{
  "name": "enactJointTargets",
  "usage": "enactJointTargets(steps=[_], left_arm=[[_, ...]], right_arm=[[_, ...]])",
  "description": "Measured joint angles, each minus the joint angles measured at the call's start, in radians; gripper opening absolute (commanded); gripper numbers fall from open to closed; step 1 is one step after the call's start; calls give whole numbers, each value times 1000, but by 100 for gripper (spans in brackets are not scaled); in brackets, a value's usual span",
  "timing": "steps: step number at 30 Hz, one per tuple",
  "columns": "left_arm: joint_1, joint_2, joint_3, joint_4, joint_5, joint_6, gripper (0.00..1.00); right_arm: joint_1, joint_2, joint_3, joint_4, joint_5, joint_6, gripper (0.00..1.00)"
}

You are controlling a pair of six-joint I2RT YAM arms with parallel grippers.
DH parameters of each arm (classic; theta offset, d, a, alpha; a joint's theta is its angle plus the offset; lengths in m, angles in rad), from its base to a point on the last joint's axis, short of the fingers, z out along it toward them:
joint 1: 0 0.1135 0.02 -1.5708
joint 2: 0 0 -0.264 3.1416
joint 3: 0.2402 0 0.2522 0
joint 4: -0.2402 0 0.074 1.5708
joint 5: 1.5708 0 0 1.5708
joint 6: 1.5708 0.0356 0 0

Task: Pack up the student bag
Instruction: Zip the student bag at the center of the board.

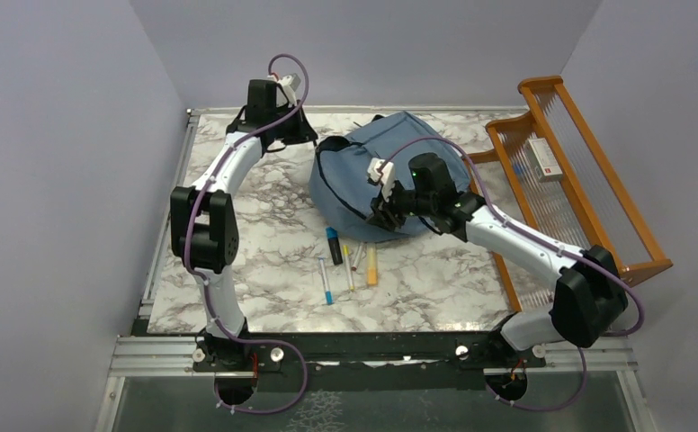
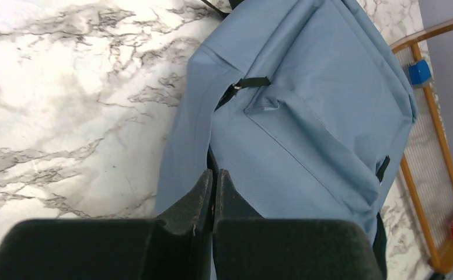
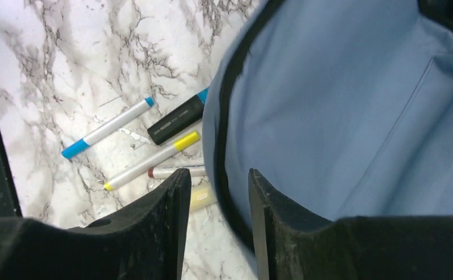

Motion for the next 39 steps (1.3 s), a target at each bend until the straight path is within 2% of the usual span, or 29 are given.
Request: enactJointTargets(steps=[2, 7, 15, 19, 24, 31, 39], left_arm=[[6, -20, -47, 41, 0, 12, 0], [11, -104, -172, 96, 1, 13, 0], [3, -174, -204, 128, 13, 1, 0], [3, -196, -205, 127, 14, -6, 0], [2, -212, -205, 119, 10, -18, 0], [0, -245, -204, 66, -32, -21, 0], [-2, -319, -209, 34, -57, -21, 0]], right_arm=[[2, -29, -19, -4, 13, 57, 58], [2, -91, -42, 18, 141, 266, 63], [6, -166, -53, -75, 676, 741, 63], [-11, -166, -66, -167, 819, 877, 61], [-74, -171, -150, -225, 863, 964, 61], [-209, -153, -272, -212, 830, 997, 60], [-310, 148, -200, -74, 705, 958, 61]])
